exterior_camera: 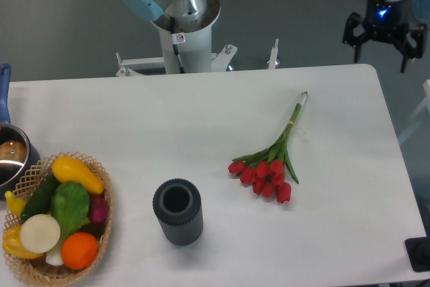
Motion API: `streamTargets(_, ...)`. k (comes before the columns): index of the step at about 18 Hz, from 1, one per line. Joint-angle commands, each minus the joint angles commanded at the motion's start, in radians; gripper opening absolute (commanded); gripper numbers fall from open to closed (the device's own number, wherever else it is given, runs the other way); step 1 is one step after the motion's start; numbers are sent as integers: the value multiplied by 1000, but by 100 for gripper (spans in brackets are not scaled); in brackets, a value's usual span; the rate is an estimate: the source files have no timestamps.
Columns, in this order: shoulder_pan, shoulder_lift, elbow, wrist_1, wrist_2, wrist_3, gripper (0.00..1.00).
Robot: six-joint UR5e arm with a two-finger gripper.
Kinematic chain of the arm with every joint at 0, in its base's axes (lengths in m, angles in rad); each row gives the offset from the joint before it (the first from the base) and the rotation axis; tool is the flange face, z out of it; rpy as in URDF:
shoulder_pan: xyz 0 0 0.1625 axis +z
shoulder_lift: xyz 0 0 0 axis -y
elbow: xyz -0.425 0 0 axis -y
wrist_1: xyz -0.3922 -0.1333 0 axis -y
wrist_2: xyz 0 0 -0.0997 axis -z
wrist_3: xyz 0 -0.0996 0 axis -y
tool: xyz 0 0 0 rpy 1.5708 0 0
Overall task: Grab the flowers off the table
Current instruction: 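Move the open gripper over the green stems of the red tulips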
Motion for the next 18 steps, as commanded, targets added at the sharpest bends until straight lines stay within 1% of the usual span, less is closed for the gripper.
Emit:
streamTargets(3, 2, 2, -21, 3, -15, -3, 100)
streamTargets(5, 2, 0, -44, 26, -43, -5, 100)
streamTargets(7, 2, 2, -66, 47, -44, -5, 100)
streamTargets(9, -3, 3, -83, 48, -43, -24, 100)
streamTargets(11, -6, 0, -87, 49, -43, -89, 100)
streamTargets(13, -8, 0, -112, 49, -44, -89, 100)
streamTargets(17, -15, -12, -123, 45, -38, -86, 100)
streamTargets(18, -17, -12, -136, 44, -40, -84, 100)
